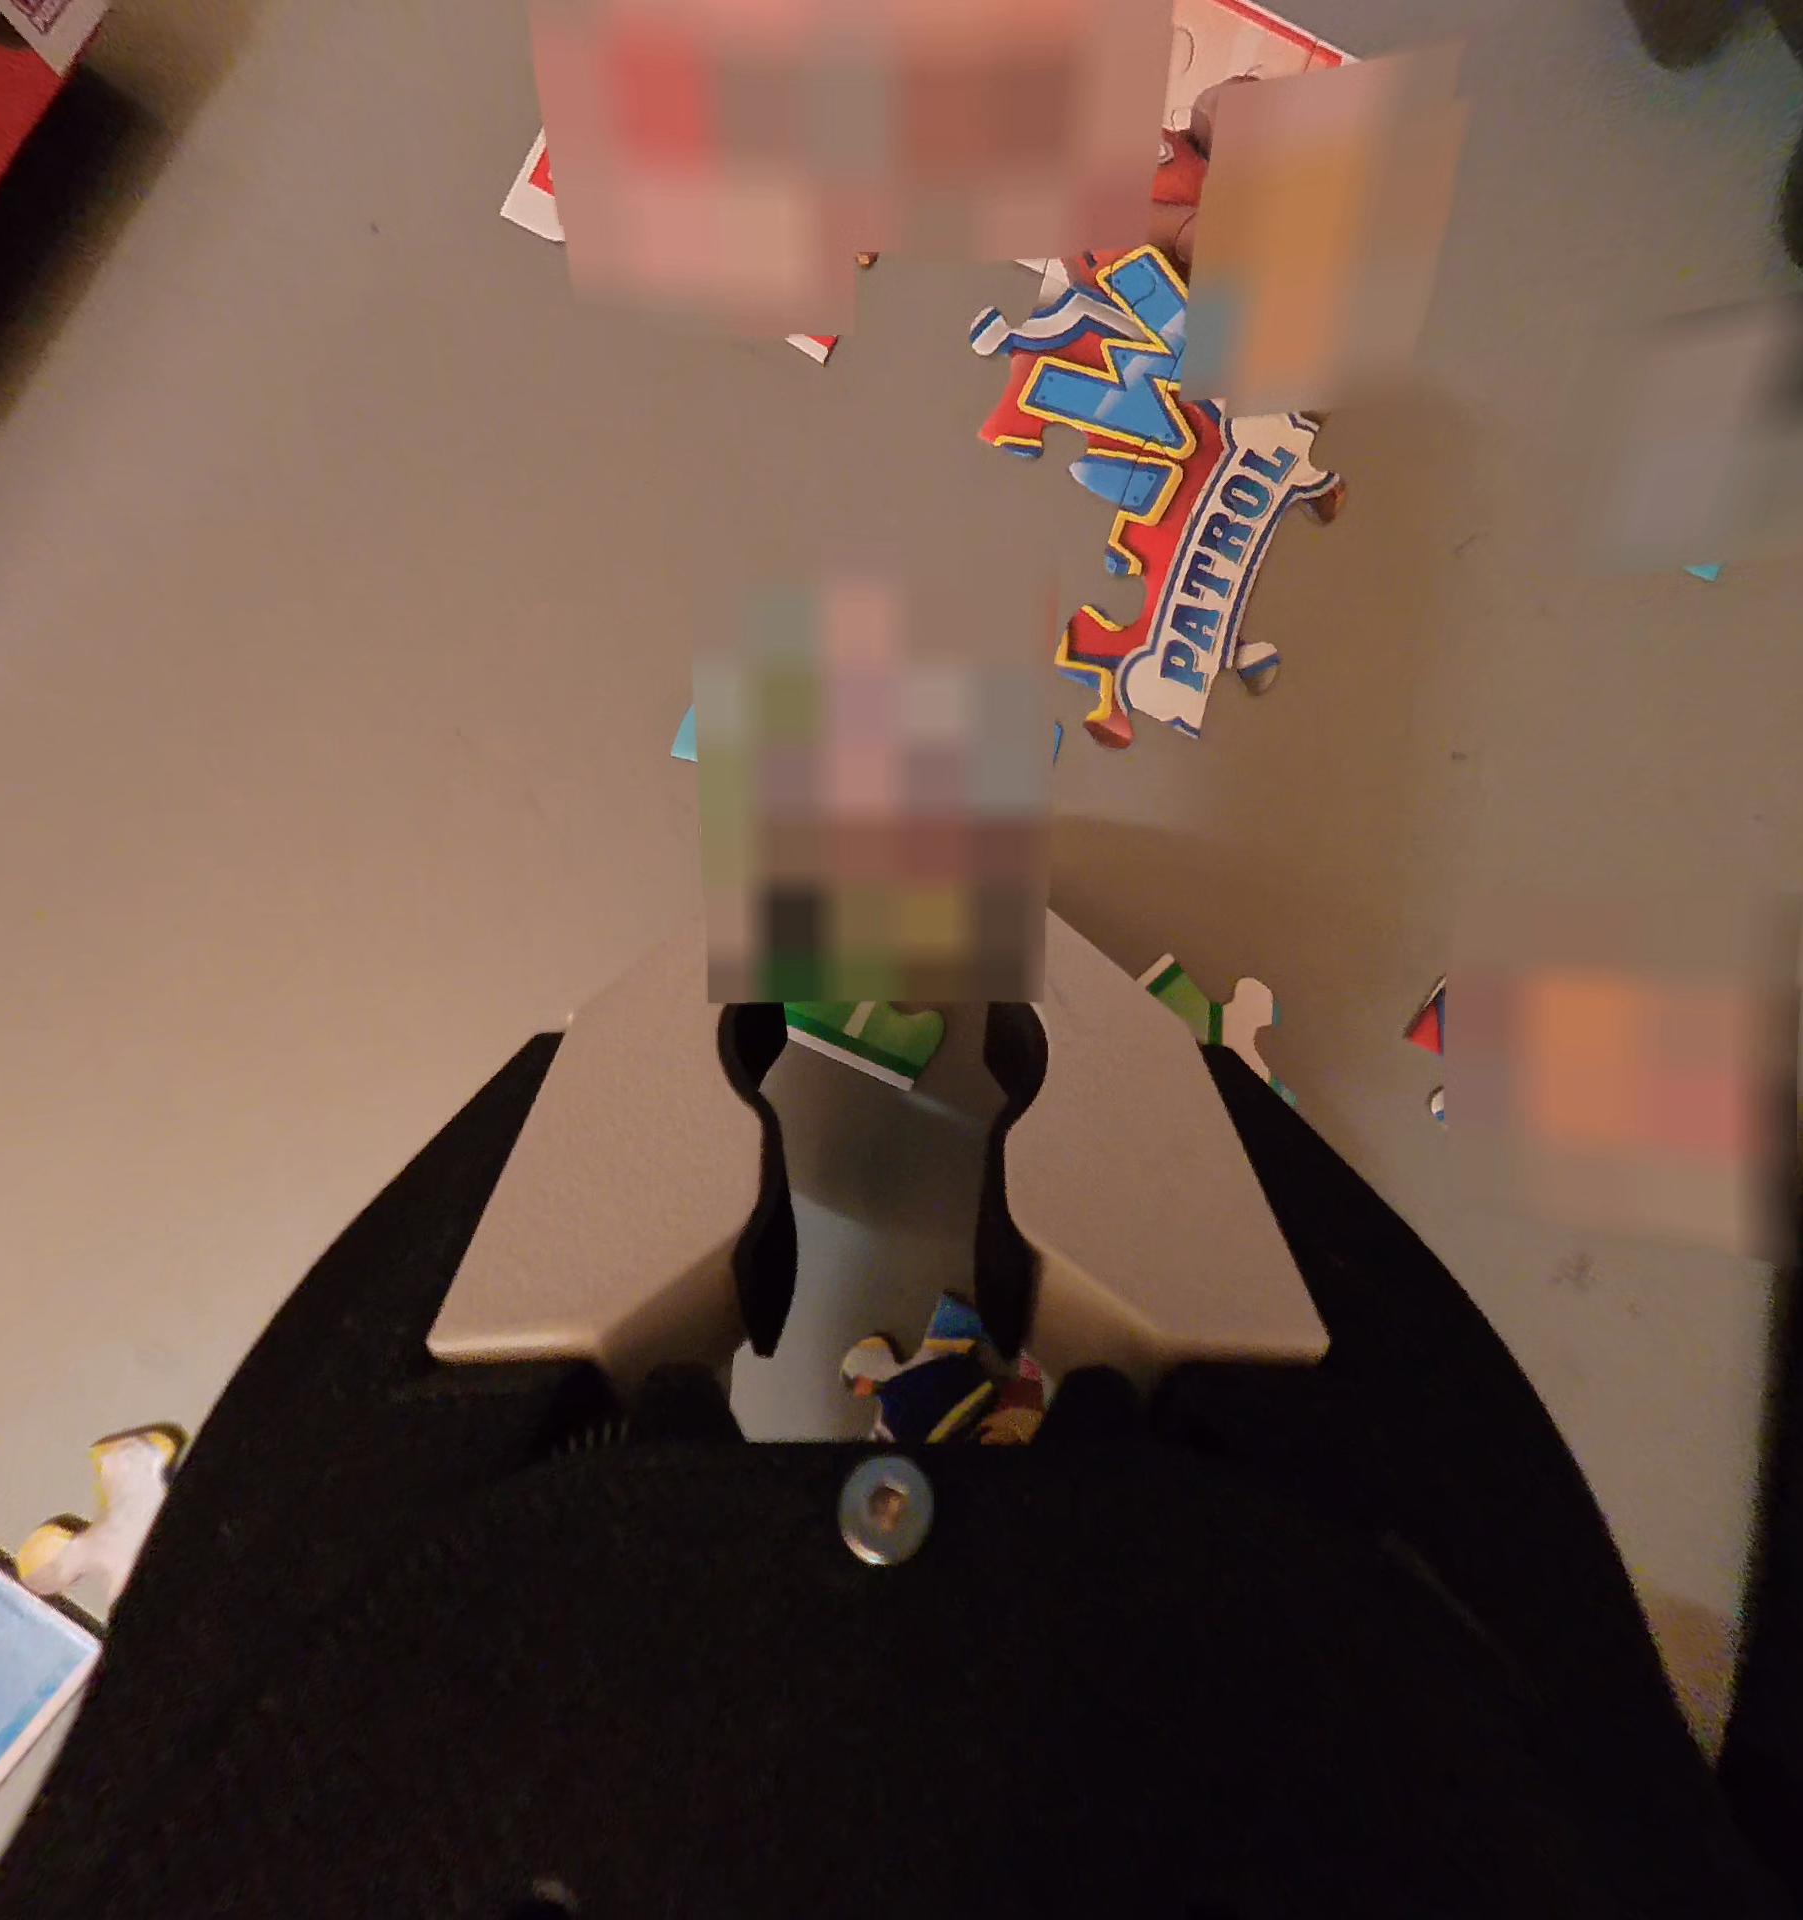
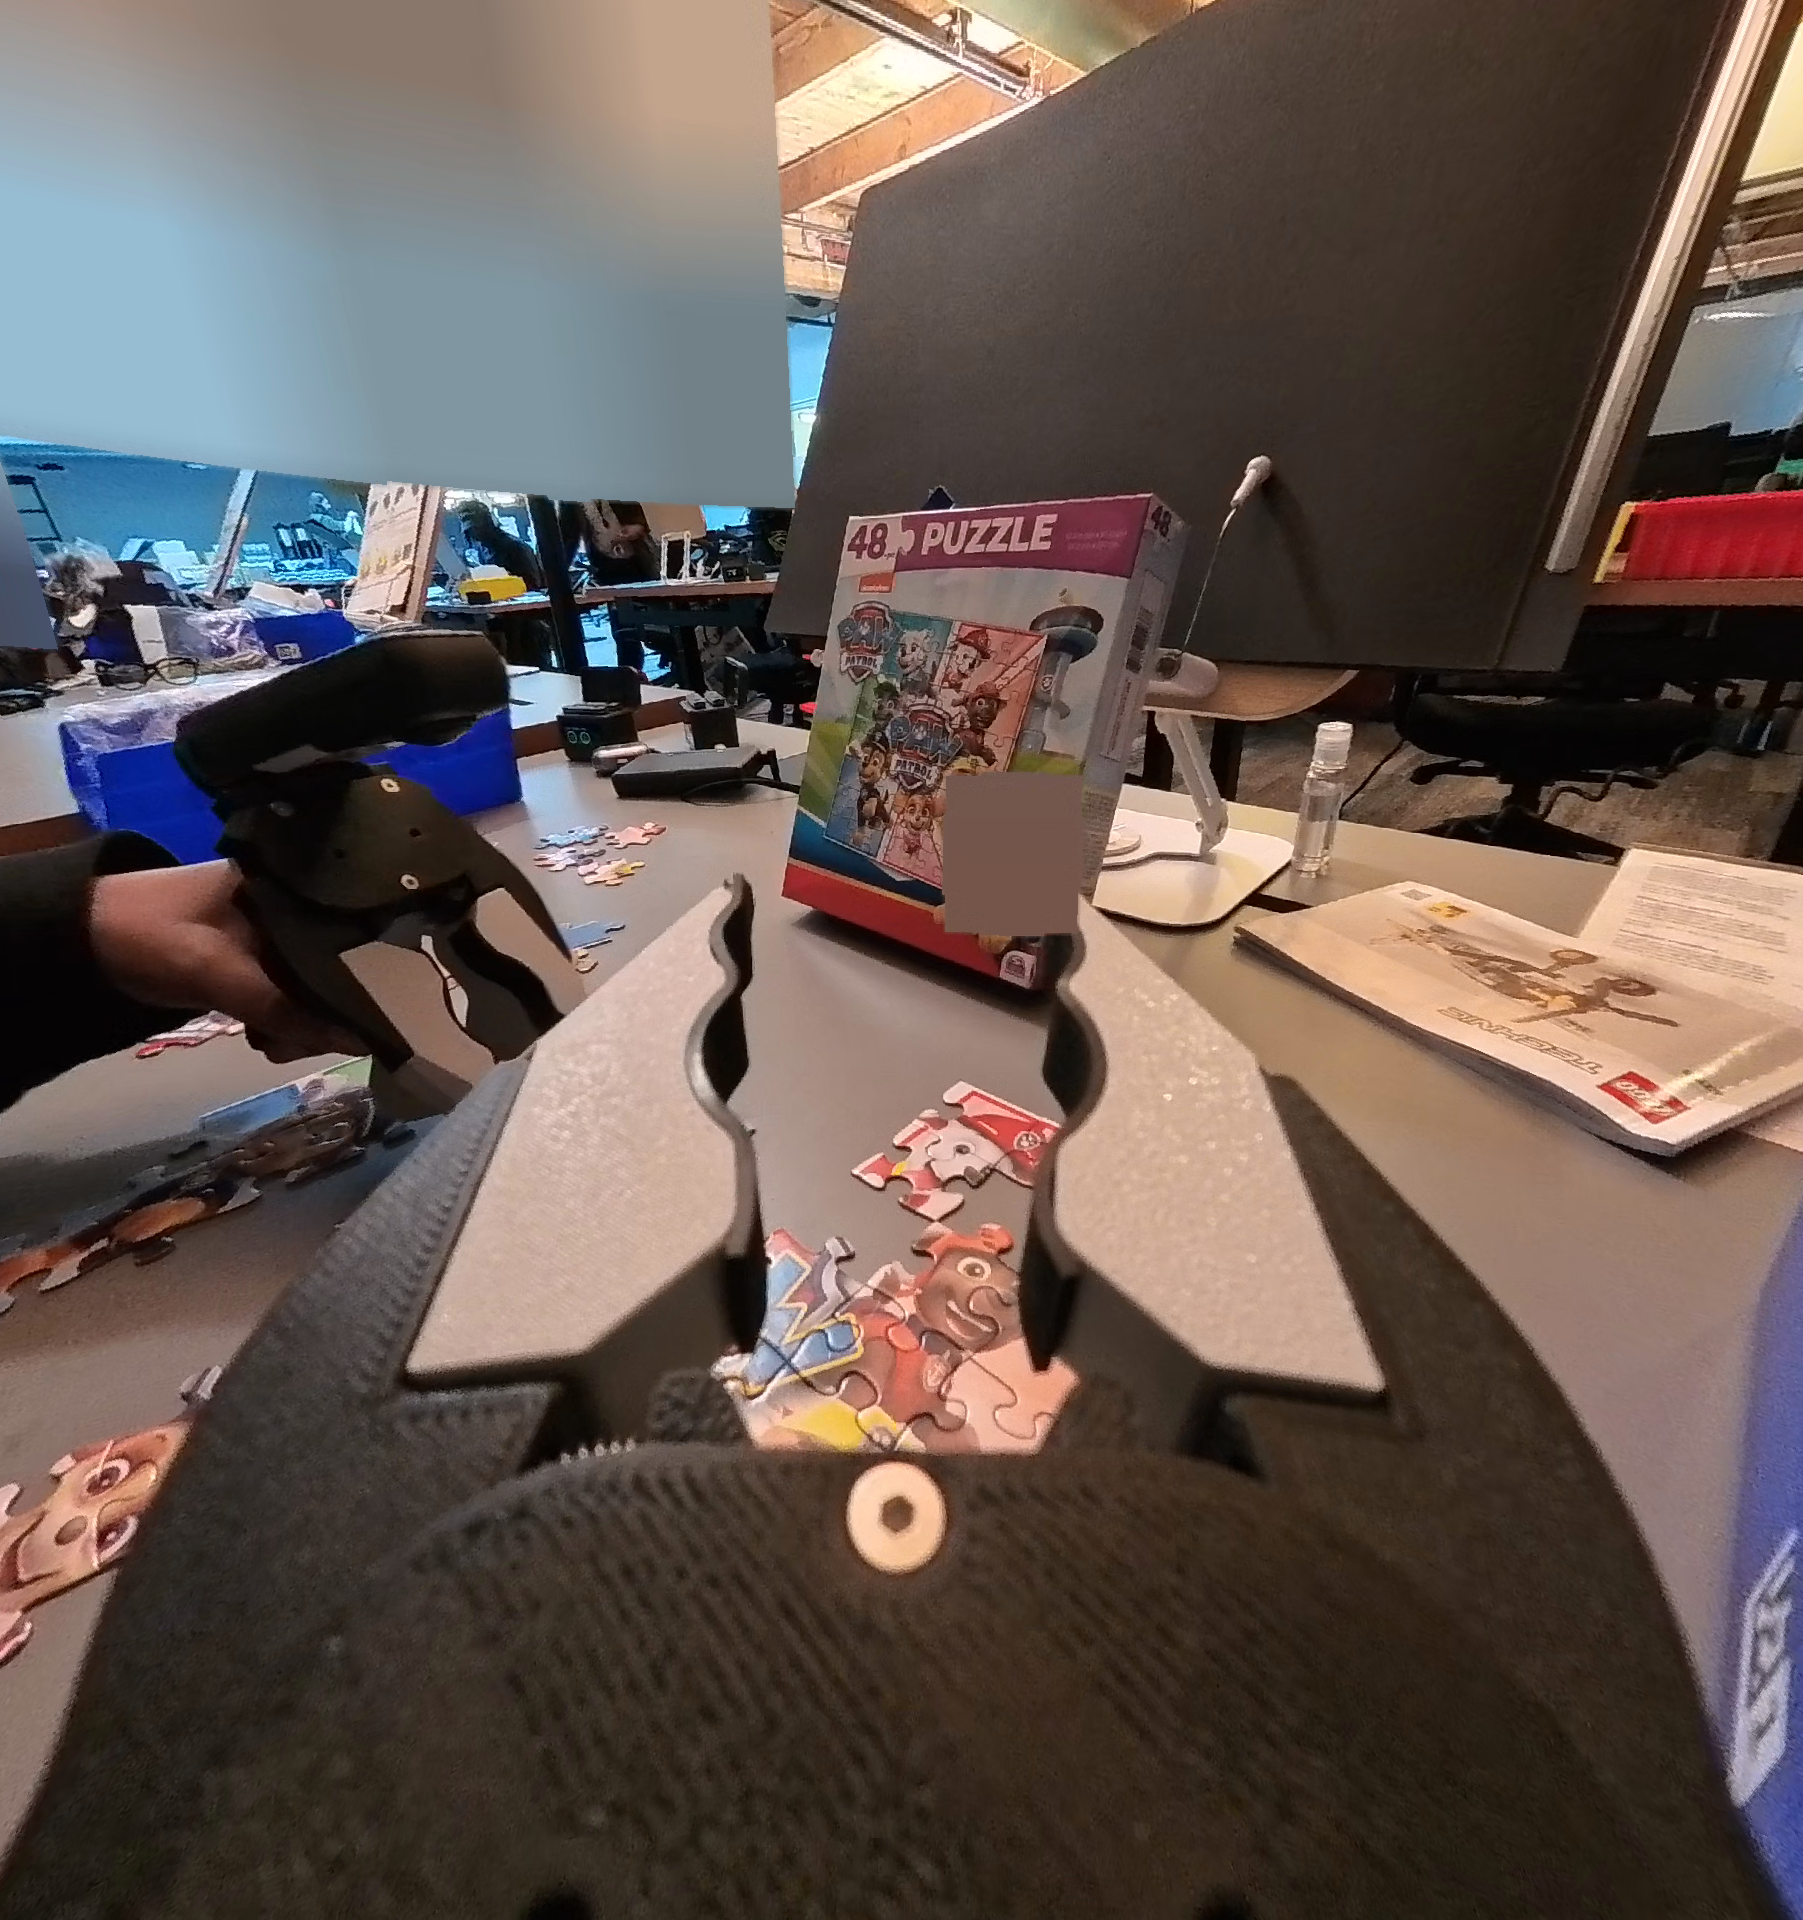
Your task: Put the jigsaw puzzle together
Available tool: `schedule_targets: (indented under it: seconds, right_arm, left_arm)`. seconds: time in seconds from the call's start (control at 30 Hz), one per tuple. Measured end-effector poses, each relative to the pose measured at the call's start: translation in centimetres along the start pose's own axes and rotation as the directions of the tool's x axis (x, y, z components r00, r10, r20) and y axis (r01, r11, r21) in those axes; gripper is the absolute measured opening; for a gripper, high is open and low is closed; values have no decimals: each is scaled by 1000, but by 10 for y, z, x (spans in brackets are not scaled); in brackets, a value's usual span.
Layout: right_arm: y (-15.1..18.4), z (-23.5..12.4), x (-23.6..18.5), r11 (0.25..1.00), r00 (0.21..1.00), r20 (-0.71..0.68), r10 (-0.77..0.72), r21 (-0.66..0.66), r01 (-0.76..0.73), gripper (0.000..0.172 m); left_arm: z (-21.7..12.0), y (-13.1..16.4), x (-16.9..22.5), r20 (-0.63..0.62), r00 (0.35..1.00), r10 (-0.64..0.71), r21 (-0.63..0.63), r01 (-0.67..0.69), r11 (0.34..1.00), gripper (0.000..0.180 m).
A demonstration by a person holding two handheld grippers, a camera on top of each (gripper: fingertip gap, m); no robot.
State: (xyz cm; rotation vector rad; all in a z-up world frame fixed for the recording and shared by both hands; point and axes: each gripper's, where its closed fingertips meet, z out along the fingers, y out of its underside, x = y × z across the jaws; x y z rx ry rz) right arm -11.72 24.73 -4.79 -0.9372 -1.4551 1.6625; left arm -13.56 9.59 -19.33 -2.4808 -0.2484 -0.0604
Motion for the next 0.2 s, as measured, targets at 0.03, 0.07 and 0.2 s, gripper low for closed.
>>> schedule_targets:
  seconds: [0.03, 0.07, 0.2]
  right_arm:
    - [0, 0, 0, 1000, 1000, 0, 0, 0, 0, 54]
    - [0, 0, 0, 1000, 1000, 0, 0, -1, 0, 54]
    - [0, 0, 0, 1000, 1000, 0, 0, 0, 0, 54]
  left_arm:
    - [-1, 1, 1, 0, 1000, -1, 0, 1, 1000, 31]
    - [-1, 2, 2, -1, 1000, 0, -1, 0, 1000, 31]
    - [-3, 5, 9, -4, 1000, 6, -10, -6, 1000, 31]
